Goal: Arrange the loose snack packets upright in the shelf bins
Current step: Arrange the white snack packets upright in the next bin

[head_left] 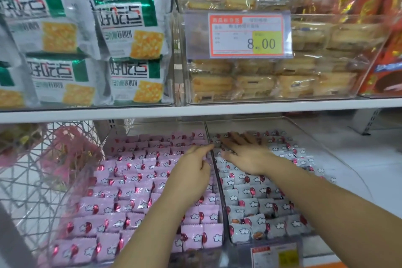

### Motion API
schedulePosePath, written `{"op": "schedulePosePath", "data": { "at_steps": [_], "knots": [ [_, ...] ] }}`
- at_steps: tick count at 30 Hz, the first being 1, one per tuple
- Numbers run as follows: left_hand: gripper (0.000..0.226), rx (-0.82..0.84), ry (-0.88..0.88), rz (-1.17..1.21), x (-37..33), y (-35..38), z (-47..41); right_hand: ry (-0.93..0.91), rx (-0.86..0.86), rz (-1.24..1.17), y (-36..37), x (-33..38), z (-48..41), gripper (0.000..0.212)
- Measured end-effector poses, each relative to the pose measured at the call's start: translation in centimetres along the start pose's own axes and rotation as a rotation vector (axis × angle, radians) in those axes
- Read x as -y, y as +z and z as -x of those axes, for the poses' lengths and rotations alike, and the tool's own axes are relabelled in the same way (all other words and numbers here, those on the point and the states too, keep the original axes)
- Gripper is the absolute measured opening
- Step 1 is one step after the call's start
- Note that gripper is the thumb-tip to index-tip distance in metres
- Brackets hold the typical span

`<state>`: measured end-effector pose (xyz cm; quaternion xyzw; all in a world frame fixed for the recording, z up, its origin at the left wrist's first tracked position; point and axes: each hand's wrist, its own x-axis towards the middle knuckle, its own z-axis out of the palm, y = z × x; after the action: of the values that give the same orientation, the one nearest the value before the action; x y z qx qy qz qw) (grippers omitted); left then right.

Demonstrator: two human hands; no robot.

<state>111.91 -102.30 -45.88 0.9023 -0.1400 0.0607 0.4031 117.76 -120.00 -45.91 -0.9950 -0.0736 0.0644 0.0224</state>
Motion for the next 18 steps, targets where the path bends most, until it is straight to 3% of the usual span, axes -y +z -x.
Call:
{"op": "schedulePosePath", "data": {
  "at_steps": [5,9,16,18],
  "knots": [
    [0.047,-0.018,0.016,0.006,0.3,0.1,-0.3,-0.012,0.073,-0.022,-0.3,-0.1,-0.1,0.059],
    [0.047,-0.029,0.035,-0.014,0.6,0.3,-0.3,-0.066,-0.013,0.012,-0.4,0.8,-0.1,0.056],
    [0.048,-0.017,0.05,-0.037,0.8,0.3,-0.3,-0.086,0.097,0.056,-0.3,1.6,-1.2,0.052],
    [0.049,-0.011,0.035,-0.029,0.7,0.3,-0.3,-0.103,0.053,0.007,-0.7,1.4,-0.8,0.052]
  ]
}}
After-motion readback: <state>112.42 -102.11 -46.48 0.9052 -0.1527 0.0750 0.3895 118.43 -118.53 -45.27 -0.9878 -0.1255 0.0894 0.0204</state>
